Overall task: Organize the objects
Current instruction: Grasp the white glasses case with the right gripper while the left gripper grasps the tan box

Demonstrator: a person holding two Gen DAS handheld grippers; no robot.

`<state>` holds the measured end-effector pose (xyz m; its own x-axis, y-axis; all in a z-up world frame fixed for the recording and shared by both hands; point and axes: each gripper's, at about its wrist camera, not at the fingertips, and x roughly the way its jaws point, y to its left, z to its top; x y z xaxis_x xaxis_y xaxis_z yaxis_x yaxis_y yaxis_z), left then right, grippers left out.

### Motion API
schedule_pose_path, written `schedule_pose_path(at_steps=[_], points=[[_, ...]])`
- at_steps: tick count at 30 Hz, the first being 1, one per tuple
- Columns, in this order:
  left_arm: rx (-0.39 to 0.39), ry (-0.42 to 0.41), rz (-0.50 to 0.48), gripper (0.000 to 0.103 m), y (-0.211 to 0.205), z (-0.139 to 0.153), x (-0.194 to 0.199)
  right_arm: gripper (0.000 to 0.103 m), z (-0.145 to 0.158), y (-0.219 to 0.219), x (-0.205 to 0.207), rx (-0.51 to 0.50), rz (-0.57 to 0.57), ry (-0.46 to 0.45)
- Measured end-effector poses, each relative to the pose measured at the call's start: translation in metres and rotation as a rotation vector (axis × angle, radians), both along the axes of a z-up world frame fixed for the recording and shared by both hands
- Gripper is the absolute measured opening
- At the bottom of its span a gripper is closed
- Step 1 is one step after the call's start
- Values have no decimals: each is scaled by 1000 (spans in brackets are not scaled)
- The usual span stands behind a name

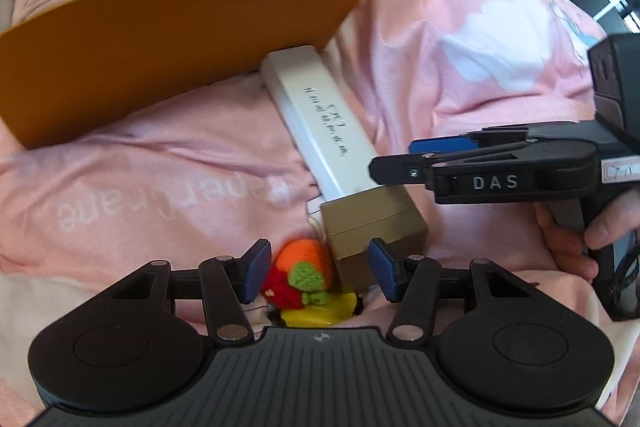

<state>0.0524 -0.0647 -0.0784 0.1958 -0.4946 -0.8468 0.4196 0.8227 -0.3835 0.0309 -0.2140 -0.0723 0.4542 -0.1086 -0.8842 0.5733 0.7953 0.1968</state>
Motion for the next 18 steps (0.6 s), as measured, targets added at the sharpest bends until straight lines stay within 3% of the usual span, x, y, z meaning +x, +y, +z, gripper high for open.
schedule_pose_path(at_steps=[5, 9, 10, 14, 18], points=[[-15, -28, -64, 64, -12, 5, -5, 47, 1, -5, -9, 38, -33, -24], [-62, -13, -85, 66, -19, 5, -5, 24, 0, -6, -13, 57, -48, -20], [-69, -4, -82, 70, -21, 4, -5, 18, -2, -6, -13, 60, -53, -6], [-73, 23, -82, 81, -30, -1, -3, 15, -10, -5, -17, 104, -48, 12], [-57, 29, -73, 83, -36, -4, -2, 11, -12, -4, -17, 117, -39, 10]])
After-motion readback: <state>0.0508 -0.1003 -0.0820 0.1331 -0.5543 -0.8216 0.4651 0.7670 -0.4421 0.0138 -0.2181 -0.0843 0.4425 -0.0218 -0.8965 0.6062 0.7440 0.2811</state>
